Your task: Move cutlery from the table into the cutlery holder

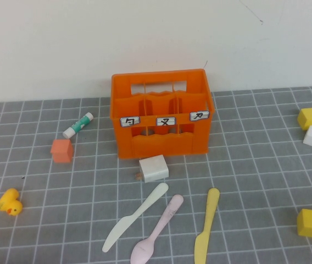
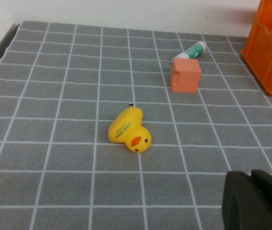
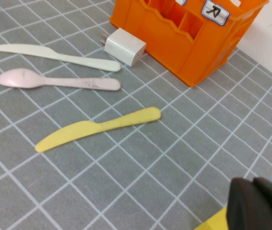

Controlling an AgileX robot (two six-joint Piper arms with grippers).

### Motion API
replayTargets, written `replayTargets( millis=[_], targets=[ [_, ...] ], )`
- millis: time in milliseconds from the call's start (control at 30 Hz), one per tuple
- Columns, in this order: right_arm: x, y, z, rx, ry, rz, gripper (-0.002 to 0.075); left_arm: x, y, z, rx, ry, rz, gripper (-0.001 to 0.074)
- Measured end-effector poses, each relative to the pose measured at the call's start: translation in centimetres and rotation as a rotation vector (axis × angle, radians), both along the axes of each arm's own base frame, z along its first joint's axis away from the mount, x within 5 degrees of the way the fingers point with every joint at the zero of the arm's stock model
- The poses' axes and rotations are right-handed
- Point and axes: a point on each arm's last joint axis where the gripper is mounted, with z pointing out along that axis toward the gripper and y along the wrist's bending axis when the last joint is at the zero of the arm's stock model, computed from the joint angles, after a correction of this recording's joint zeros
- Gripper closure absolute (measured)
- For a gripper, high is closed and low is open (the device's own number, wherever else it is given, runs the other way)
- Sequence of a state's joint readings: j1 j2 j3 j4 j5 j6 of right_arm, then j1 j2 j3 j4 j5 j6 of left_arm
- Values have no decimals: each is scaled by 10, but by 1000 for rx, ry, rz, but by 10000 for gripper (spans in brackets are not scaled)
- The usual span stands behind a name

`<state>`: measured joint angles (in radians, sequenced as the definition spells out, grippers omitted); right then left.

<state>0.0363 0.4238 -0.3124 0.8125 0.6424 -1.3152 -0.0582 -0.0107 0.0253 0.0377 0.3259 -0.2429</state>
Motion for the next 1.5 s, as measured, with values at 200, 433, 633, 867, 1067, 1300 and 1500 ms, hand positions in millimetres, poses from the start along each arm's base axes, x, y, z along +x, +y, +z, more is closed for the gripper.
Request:
replayTargets(
  millis=[200,433,633,867,1067,1300,1500],
  targets=[
    [0,0,0,0,0,0,729,0,0,0,0,0,0,735],
    [0,0,0,0,0,0,729,0,0,0,0,0,-5,735],
    [0,0,0,0,0,0,729,0,-1,0,-4,1,-10,735],
    [-2,0,1,1,-18,0,729,0,-1,0,-4,1,-10,735],
    [-24,-1,12,7,-179,0,729,0,-1,0,-3,3,-11,735],
    [-57,-2,20,14,-410,-12,729,0,-1,0,-3,3,-11,735],
    [-61,0,19,12,-411,5,729,0,-1,0,-3,3,-11,735]
  ],
)
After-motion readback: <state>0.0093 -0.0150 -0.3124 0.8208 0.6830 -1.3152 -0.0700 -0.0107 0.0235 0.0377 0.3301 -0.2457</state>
